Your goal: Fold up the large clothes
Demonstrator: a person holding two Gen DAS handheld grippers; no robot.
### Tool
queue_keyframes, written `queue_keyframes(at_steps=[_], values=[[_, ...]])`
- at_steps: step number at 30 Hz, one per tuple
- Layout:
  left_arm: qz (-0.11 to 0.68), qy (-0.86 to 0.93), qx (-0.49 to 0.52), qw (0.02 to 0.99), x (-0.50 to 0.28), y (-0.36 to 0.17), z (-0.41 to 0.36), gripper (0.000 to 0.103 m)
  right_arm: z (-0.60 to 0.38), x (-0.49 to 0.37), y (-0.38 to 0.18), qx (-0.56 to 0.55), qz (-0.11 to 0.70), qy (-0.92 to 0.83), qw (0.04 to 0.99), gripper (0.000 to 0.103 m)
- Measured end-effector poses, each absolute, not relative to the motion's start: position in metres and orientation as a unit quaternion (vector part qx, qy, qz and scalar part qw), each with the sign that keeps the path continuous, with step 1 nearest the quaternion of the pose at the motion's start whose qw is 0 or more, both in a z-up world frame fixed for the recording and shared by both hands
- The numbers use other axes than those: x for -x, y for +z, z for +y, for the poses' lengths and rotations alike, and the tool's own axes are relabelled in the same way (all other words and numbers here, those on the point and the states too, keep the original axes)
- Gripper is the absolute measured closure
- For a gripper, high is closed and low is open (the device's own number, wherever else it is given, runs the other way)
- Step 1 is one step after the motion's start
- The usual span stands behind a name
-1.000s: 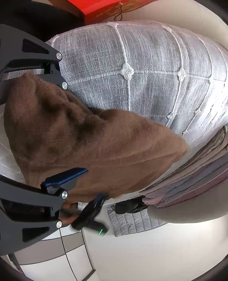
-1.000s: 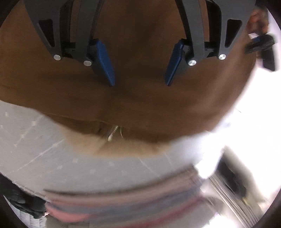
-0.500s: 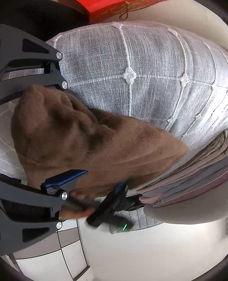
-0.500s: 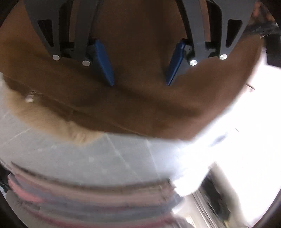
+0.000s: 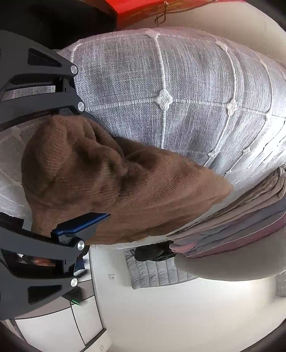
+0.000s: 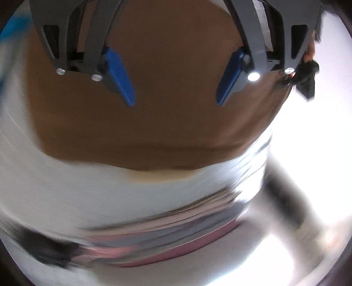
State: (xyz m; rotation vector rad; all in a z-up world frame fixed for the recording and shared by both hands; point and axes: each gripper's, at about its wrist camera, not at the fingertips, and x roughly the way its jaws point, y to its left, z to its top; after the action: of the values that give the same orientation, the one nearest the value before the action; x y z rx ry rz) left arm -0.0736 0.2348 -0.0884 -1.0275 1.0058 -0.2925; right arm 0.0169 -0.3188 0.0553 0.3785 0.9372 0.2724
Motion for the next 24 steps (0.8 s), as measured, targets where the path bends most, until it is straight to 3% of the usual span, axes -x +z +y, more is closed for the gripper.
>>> queue_keyframes(at_steps=[6,11,18,19,21,23,24], values=[[0.456,-0.130,0.467,0.747,0.080,-0.086,0.234,0.041,-0.486,0.093,-0.029,-0.401,0.472,0.024,0.785,0.024],[0.451,-0.134,0.465,0.750,0.085,-0.082,0.231,0.039,-0.491,0.123,-0.083,-0.529,0.458,0.105,0.707,0.024],[0.448,-0.144,0.480,0.741,0.086,-0.089,0.237,0.039,-0.458,0.124,-0.101,-0.572,0.443,0.192,0.663,0.026],[0.448,-0.144,0.480,0.741,0.086,-0.089,0.237,0.039,-0.460,0.123,-0.099,-0.571,0.441,0.191,0.666,0.030],[0.448,-0.141,0.476,0.743,0.085,-0.089,0.238,0.039,-0.459,0.119,-0.098,-0.565,0.441,0.178,0.674,0.062],[0.446,-0.140,0.467,0.750,0.084,-0.086,0.235,0.043,-0.457,0.119,-0.095,-0.562,0.432,0.181,0.682,0.069],[0.448,-0.137,0.454,0.758,0.084,-0.084,0.233,0.065,-0.455,0.120,-0.090,-0.557,0.430,0.180,0.688,0.071]])
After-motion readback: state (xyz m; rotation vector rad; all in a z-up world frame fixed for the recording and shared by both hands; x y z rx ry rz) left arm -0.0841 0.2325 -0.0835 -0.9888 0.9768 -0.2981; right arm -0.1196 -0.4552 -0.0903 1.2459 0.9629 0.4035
